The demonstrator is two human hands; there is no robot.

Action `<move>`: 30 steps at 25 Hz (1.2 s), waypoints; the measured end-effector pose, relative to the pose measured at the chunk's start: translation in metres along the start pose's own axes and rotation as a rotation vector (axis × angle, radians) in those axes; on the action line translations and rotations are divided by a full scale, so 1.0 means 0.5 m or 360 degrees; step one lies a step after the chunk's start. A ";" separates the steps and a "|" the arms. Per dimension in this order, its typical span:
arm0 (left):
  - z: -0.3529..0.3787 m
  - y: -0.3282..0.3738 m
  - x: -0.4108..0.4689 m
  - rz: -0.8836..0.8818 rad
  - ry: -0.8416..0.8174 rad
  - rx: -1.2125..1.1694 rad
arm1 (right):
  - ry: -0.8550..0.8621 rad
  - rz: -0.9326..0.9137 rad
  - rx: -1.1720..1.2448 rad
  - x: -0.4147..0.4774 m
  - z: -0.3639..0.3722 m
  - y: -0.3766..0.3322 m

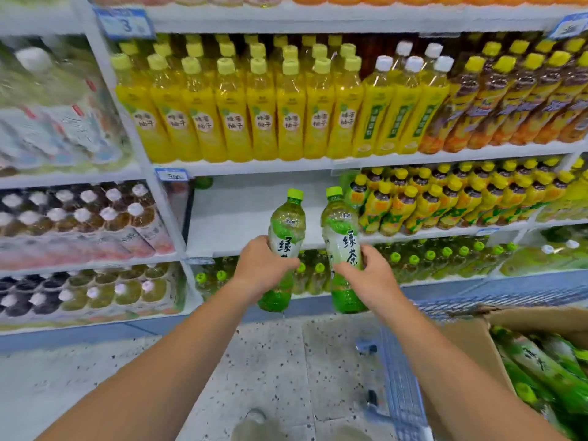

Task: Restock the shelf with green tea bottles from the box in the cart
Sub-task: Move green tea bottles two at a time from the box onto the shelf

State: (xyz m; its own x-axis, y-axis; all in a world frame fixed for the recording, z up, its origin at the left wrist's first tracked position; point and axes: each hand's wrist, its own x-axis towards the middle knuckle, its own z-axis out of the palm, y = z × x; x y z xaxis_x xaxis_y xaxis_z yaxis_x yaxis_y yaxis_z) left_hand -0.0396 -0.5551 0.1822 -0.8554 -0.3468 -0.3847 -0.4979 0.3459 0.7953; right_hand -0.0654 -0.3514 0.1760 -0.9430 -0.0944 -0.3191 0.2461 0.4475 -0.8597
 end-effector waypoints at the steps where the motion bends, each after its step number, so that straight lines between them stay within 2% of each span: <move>1: -0.020 -0.004 0.017 0.0003 0.0042 0.0004 | -0.0020 -0.0033 0.0005 0.019 0.022 -0.015; 10: -0.112 -0.061 0.175 0.0119 0.0361 -0.0019 | -0.0202 -0.0344 0.0023 0.227 0.182 -0.047; 19: -0.072 -0.225 0.361 0.0403 0.0570 -0.0069 | -0.0207 -0.0470 0.0145 0.395 0.365 0.103; 25: -0.049 -0.315 0.516 0.0606 0.0703 -0.0166 | -0.0156 -0.0695 0.0281 0.523 0.479 0.160; 30: -0.055 -0.377 0.621 0.0817 0.0839 -0.0197 | -0.0228 -0.0931 0.0361 0.604 0.550 0.167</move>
State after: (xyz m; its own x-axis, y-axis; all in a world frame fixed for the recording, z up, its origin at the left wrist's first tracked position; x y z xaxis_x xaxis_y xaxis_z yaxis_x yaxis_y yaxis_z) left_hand -0.2075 -0.7520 -0.0744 -0.7787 -0.5509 0.3002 -0.0079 0.4871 0.8733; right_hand -0.2679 -0.5872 -0.1018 -0.9004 -0.3906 0.1914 -0.2438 0.0887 -0.9658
